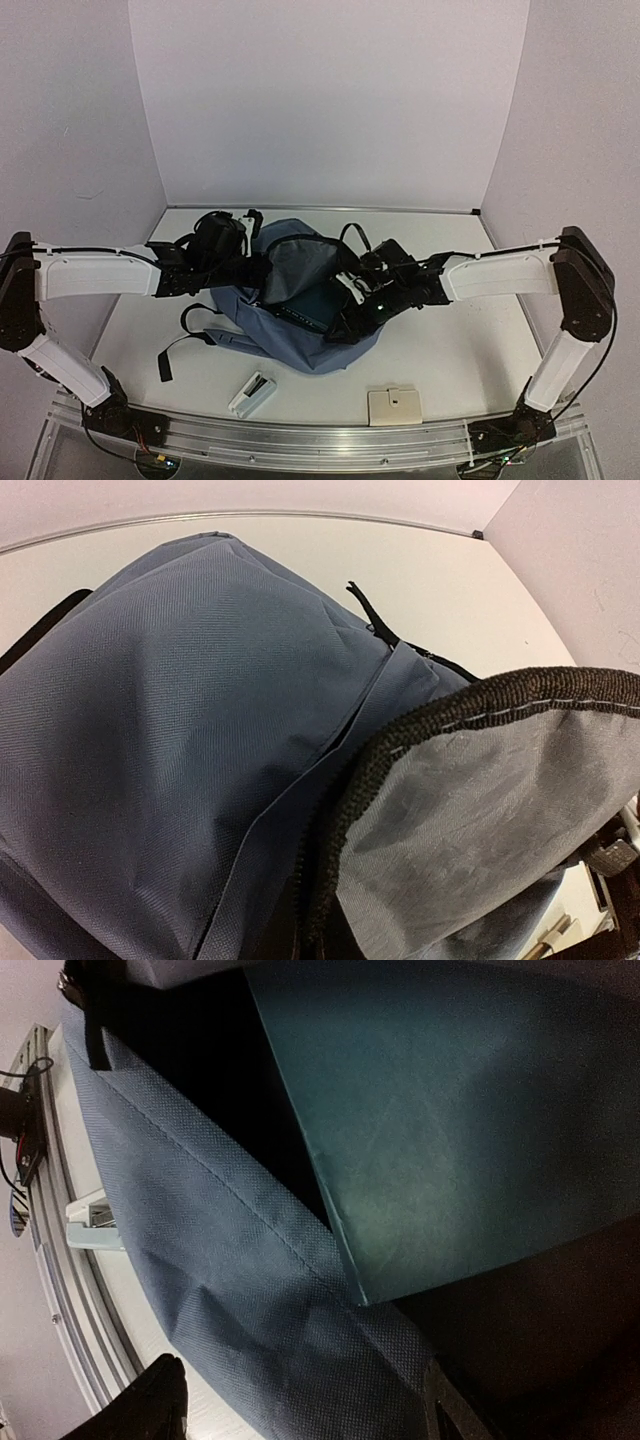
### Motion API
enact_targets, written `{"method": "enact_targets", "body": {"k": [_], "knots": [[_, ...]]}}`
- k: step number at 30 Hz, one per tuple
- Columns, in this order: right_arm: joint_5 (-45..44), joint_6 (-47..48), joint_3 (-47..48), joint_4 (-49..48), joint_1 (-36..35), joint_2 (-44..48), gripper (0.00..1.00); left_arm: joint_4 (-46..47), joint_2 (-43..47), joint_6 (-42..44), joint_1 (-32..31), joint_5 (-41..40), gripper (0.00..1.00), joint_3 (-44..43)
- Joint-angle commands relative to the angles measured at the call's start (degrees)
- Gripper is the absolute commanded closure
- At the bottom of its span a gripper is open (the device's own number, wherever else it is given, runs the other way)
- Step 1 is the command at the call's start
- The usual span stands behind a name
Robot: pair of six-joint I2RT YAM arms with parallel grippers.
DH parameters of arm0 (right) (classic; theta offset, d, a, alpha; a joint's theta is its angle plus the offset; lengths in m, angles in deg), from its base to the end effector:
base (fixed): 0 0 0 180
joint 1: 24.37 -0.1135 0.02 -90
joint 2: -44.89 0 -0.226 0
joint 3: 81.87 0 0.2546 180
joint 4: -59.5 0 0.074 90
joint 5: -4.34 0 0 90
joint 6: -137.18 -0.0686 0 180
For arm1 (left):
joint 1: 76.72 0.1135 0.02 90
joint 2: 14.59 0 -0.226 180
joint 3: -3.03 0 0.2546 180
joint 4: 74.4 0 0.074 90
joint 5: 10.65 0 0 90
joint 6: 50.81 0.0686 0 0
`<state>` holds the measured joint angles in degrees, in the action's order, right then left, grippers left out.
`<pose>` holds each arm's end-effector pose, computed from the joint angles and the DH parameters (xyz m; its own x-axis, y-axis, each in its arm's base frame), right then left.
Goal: Pack the student bag
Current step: Adjust the student bag at the center of the board.
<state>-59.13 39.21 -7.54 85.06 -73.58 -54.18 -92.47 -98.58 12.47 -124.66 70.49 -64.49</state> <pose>0.2207 0.3027 0.1260 -0.6176 -0.5258 -0.5849 -0.7857 0.4457 0.4289 0.2472 -0.2582 0.1857 -0.6309 0.0360 -0.7750 0.4086 0.8646 -0.2924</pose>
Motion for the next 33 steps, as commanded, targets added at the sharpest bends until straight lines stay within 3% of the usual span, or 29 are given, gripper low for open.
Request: {"method": "enact_targets", "body": {"k": [1, 4, 8, 14, 16, 22, 29, 33], "knots": [[-0.8, 4.9, 6.1, 6.7, 0.0, -5.2, 0.22, -0.1, 2.0, 0.1, 0.3, 0.2, 1.00, -0.7], [0.7, 6.7, 8.0, 9.8, -0.1, -8.0, 0.24, -0.3, 2.0, 0.1, 0.3, -0.2, 1.00, -0.7], [2.5, 9.9, 10.2, 13.1, -0.3, -9.8, 0.39, -0.2, 1.9, 0.2, 0.3, -0.4, 1.00, -0.6], [11.1, 10.4, 11.2, 13.4, -1.1, -7.0, 0.93, -0.6, 1.3, 0.7, 0.3, -0.2, 1.00, -1.1], [12.7, 9.3, 10.6, 12.3, -1.5, -4.4, 1.00, -0.6, 1.3, 0.9, 0.3, -0.2, 1.00, -1.2], [13.6, 2.3, 4.6, 6.3, -2.7, 4.5, 1.00, -0.5, 1.4, 1.0, 0.3, 0.4, 1.00, -1.2], [10.3, -3.8, -3.1, 1.6, -5.5, 10.7, 0.79, -0.3, 0.3, 1.6, 0.3, 2.5, 1.00, -1.7], [11.0, -8.5, -6.9, -2.2, -6.5, 16.6, 0.69, 1.3, -0.9, 4.8, -0.1, 12.9, 1.00, -2.7]]}}
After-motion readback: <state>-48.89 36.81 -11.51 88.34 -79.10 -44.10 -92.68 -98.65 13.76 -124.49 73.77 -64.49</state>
